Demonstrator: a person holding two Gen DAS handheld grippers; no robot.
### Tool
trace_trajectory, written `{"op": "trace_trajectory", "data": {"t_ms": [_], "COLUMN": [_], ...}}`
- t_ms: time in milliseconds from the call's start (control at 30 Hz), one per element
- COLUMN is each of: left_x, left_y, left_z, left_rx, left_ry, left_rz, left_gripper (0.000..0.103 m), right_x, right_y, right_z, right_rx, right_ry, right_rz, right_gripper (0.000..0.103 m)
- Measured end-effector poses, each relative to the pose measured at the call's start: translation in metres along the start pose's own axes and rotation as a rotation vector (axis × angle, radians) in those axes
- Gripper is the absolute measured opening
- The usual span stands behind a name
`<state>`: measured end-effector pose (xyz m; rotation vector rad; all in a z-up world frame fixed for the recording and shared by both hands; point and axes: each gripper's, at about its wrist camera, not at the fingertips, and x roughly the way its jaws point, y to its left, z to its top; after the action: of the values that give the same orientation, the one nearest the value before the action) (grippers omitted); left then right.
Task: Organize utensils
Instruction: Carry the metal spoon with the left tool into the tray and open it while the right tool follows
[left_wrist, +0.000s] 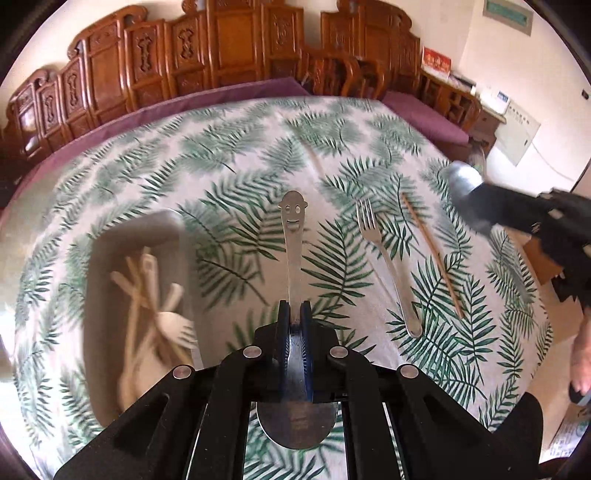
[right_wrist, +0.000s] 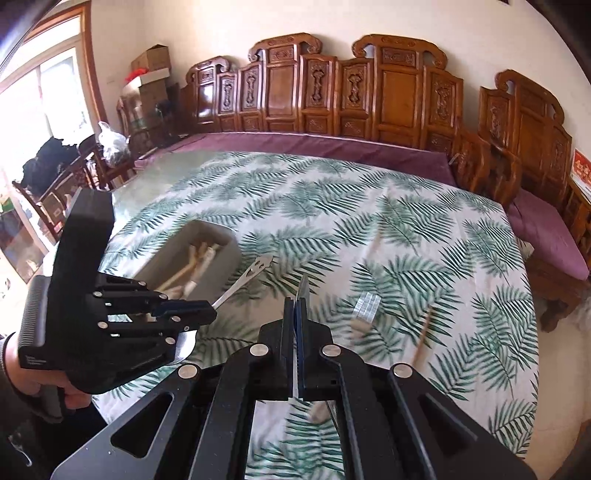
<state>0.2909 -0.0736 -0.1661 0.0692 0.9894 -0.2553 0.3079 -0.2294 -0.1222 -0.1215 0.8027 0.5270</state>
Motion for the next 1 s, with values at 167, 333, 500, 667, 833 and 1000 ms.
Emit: {"op": "trace_trajectory", "data": {"t_ms": [167, 333, 500, 667, 833, 1000], "left_x": [-0.03, -0.039, -0.028, -0.013, 0.002, 0.012], "left_y": [0.028, 0.061, 0.094, 0.12, 0.133, 0.138], "left_z": [-0.002, -0.008, -0.014, -0.022, -0.03, -0.037], "left_rx": [-0.023, -0.05, -0.078, -0.111, -0.133, -0.148], "left_ry": [-0.053, -0.067, -0.051, -0.033, -0.012, -0.003], "left_rz": [0.007, 0.016, 0.025, 0.023, 0.01, 0.009], "left_gripper": [0.005, 0.005, 0.005, 0.005, 0.005, 0.005], "right_x": [0.003, 0.012, 0.023, 0.035, 0.041, 0.047], "right_y": [0.026, 0.048, 0.065, 0.081, 0.09, 0.104], "right_z": [0.014, 0.026, 0.034, 0.041, 0.049, 0.054], "right_rx": [-0.001, 0.0, 0.009, 0.008, 0.021, 0.007], "right_ry": [-0.021, -0.027, -0.023, -0.012, -0.009, -0.005], "right_rz": [0.029, 0.059, 0.086, 0.103, 0.128, 0.145], "right_gripper": [0.002, 0.002, 0.002, 0.002, 0.002, 0.002]}}
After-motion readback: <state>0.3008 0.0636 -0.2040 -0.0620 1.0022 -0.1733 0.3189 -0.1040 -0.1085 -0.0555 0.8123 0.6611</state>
